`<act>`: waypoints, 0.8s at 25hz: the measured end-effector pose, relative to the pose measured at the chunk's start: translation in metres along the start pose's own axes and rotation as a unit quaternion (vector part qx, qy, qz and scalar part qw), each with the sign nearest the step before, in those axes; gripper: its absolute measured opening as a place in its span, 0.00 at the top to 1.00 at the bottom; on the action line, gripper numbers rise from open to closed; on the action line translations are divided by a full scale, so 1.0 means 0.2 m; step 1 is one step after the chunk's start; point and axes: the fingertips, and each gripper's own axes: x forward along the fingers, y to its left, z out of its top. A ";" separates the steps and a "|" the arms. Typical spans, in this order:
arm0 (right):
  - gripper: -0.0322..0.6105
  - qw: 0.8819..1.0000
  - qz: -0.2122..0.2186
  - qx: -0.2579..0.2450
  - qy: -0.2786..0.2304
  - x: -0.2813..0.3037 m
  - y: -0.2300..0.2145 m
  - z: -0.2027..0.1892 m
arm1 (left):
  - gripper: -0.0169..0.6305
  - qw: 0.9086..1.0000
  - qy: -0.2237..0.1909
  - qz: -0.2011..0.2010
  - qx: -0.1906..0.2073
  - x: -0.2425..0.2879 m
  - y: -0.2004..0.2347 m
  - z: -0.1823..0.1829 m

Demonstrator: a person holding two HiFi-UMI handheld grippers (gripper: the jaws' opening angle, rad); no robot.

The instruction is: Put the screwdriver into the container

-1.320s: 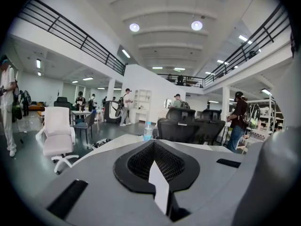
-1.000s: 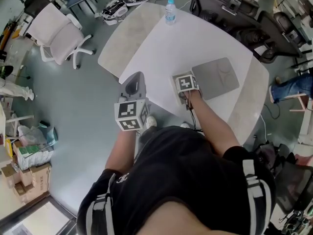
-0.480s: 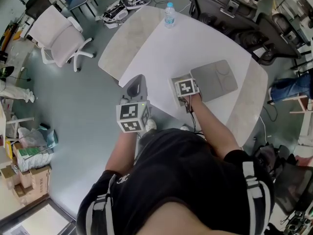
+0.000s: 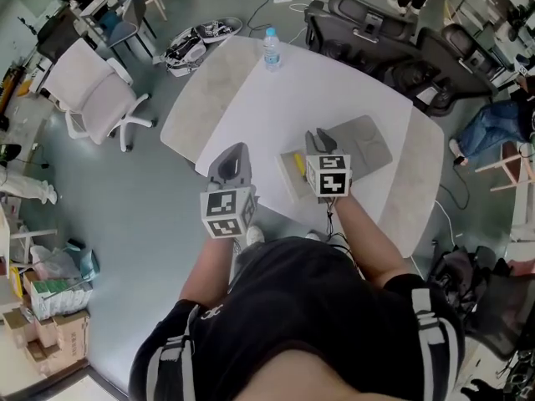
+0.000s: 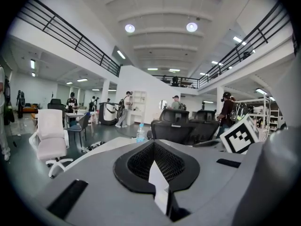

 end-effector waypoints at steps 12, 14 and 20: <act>0.93 0.960 0.006 0.017 -0.279 -0.62 -0.12 0.54 | 0.97 0.999 -0.035 -0.034 0.004 0.05 -0.13 0.14; 0.93 0.959 0.011 0.017 -0.282 -0.67 -0.12 0.54 | 0.97 0.999 -0.038 -0.036 0.005 0.06 -0.15 0.15; 0.93 0.964 0.004 0.046 -0.262 -0.67 -0.16 0.47 | 0.97 0.998 -0.032 -0.049 0.013 0.09 -0.20 0.14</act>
